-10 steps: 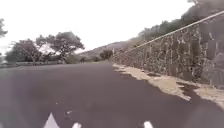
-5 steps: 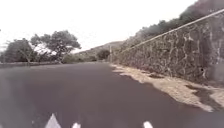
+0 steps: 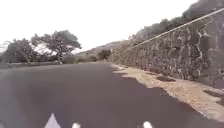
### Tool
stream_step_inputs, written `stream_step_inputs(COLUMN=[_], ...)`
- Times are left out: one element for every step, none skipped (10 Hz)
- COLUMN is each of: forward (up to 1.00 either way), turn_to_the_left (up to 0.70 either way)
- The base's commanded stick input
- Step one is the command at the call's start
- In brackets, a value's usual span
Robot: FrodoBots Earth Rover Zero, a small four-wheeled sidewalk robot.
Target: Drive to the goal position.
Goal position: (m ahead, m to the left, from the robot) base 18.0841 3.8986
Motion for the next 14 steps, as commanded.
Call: stream_step_inputs(forward=[1.0, 1.0, 1.0, 1.0, 1.0, 1.0, 1.0, 1.0, 1.0, 1.0, 1.0, 1.0, 1.0, 1.0], turn_to_the_left=[-0.08, -0.02, 0.0, 0.0, 0.0, 0.0, 0.0, 0.0, 0.0, 0.0, 0.0, 0.0, 0.0, 0.0])
